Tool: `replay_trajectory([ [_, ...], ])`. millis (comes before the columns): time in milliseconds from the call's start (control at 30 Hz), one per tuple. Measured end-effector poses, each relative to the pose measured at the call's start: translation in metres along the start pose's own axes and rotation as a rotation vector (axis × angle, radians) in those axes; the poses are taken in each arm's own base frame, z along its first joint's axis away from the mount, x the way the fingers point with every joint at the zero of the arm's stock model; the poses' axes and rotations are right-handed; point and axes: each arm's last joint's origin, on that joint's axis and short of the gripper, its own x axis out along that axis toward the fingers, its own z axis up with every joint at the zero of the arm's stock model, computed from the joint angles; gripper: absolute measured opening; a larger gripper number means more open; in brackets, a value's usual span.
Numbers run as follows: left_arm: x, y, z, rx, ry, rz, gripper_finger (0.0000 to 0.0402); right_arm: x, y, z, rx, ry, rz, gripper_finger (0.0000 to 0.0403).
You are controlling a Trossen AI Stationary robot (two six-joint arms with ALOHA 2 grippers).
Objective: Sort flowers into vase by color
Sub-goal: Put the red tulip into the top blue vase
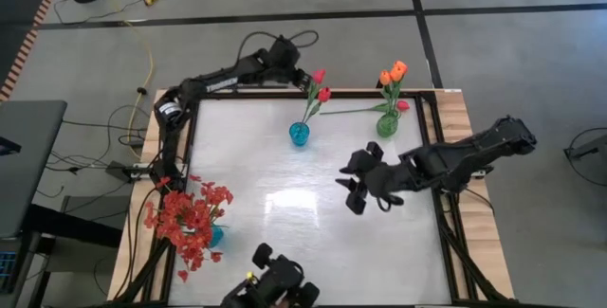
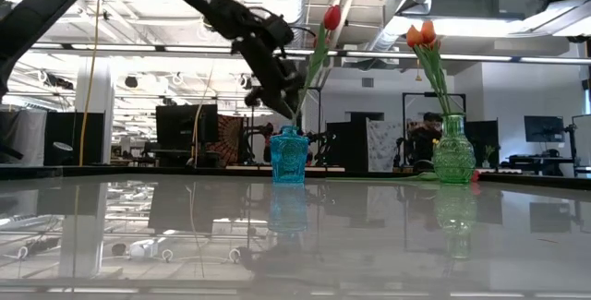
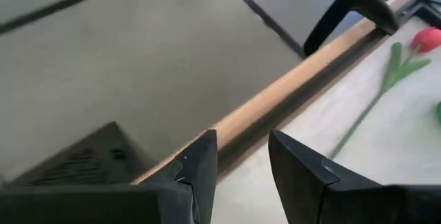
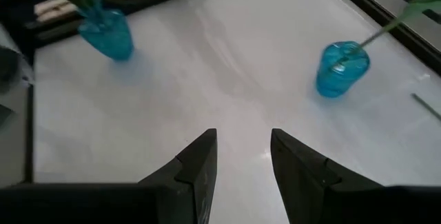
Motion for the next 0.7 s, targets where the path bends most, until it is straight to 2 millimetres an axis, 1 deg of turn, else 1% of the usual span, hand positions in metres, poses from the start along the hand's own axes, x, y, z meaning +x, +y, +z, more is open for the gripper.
replay_trajectory([
  [167,-0.025,0.009,0.016,0.092,0.02,0.023,0.0118,0.007,-0.016,0.004,0.004,0.063,-0.035,0.0162],
  [267,-0.042,0.013,0.024,0.108,0.006,0.028,0.0118,-0.001,-0.028,0.004,0.018,0.078,-0.088,0.016],
  [367,-0.049,0.016,0.026,0.104,0.013,0.027,0.0118,-0.018,-0.043,0.011,0.046,0.004,-0.146,0.0151],
  [500,-0.05,0.016,0.024,0.103,0.045,-0.008,0.0118,-0.041,-0.062,0.024,0.102,-0.123,-0.161,0.0135],
  [567,-0.05,0.015,0.022,0.104,0.068,-0.026,0.0118,-0.056,-0.071,0.032,0.143,-0.22,-0.166,0.0127],
  [700,-0.05,0.014,0.019,0.105,0.099,-0.041,0.0118,-0.09,-0.093,0.048,0.231,-0.462,-0.251,0.0118],
])
